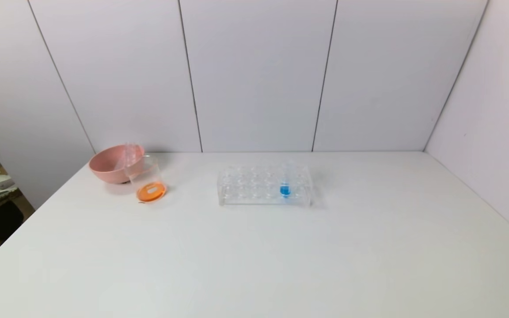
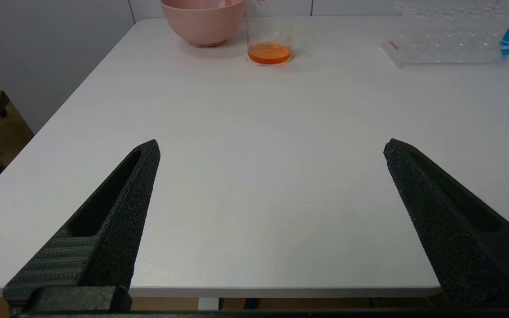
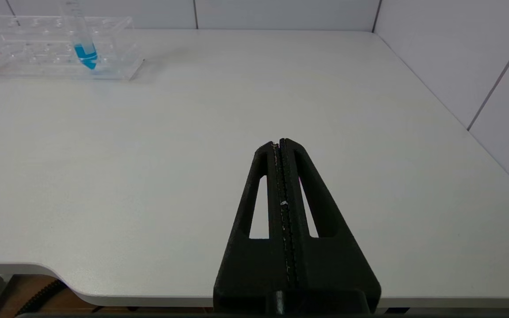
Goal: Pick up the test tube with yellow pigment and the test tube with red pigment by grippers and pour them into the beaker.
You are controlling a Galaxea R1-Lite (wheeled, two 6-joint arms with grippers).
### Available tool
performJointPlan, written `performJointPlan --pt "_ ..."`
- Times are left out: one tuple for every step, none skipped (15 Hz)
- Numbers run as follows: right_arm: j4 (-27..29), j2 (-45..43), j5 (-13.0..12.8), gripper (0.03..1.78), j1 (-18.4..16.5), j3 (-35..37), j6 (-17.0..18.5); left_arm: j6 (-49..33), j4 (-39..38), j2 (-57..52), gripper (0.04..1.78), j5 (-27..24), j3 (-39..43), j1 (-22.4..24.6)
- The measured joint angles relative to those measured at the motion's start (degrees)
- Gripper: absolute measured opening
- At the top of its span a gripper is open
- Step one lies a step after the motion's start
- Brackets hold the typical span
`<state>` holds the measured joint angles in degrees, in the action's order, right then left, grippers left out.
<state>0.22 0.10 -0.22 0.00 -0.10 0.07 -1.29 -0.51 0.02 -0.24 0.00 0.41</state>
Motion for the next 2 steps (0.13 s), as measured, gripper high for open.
performJointPlan --pt "-0.01 0.01 0.0 0.11 0.0 0.0 0.0 -0.02 0.0 0.0 1.77 0.0 0.0 0.0" --pt "-0.01 0.01 -0.02 0.11 0.0 0.0 -0.05 0.02 0.0 0.0 1.77 0.0 0.0 0.0"
